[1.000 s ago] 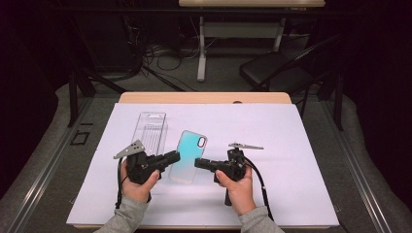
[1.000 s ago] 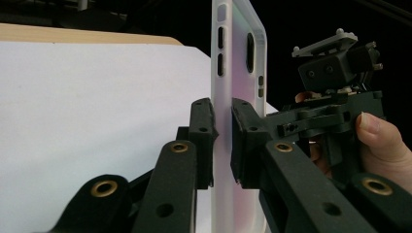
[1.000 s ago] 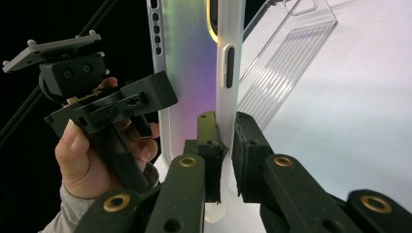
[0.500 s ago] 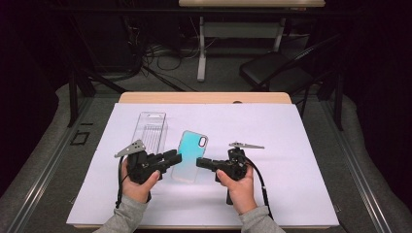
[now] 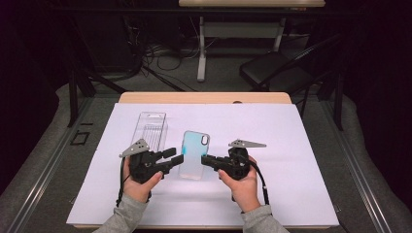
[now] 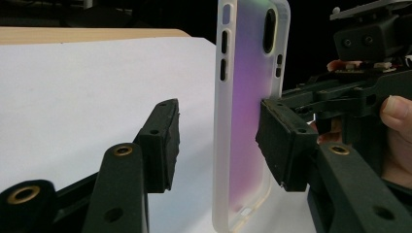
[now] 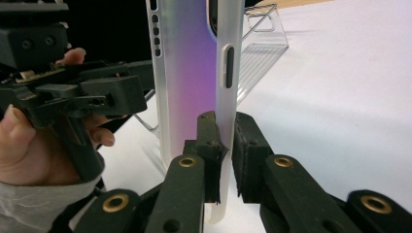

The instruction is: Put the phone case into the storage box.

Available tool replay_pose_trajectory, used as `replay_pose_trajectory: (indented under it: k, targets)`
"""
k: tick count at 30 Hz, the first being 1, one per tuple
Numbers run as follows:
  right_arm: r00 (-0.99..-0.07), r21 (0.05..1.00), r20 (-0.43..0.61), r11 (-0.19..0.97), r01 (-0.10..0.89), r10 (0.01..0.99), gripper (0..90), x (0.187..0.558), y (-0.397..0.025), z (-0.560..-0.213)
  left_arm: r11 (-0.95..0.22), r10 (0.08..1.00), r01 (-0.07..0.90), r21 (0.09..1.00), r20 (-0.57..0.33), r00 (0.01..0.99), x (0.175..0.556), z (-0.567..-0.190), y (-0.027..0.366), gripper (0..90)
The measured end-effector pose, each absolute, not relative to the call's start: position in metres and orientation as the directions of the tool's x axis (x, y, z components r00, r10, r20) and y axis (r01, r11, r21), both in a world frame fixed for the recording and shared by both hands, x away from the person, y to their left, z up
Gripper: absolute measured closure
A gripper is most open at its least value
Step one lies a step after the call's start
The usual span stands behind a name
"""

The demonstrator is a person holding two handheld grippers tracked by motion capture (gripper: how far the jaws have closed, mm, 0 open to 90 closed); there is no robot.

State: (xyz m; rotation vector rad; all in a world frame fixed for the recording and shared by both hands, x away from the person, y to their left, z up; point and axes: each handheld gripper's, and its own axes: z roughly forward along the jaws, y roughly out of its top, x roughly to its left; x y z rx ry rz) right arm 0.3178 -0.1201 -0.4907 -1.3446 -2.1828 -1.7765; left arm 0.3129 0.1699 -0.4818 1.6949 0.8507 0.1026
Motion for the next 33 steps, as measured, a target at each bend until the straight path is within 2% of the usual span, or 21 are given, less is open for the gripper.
replay_pose_trajectory:
  k: [17, 20, 33]
  targets:
    - [-0.664, 0.849, 0.312, 0.115, 0.516, 0.679, 82.7, 0.3125, -0.1165, -0.4828, -0.122, 0.634, 0.424, 0.897, -0.259, 0.729, 0.3165, -0.4831, 0.1692, 40.8]
    - [-0.665, 0.85, 0.301, 0.124, 0.512, 0.683, 82.6, 0.3121, -0.1161, -0.4823, -0.13, 0.657, 0.413, 0.901, -0.234, 0.717, 0.3166, -0.4826, 0.1699, 39.2]
    - [-0.67, 0.86, 0.262, 0.148, 0.489, 0.694, 82.6, 0.31, -0.1131, -0.4823, -0.122, 0.664, 0.413, 0.903, -0.235, 0.71, 0.3183, -0.4799, 0.175, 38.9]
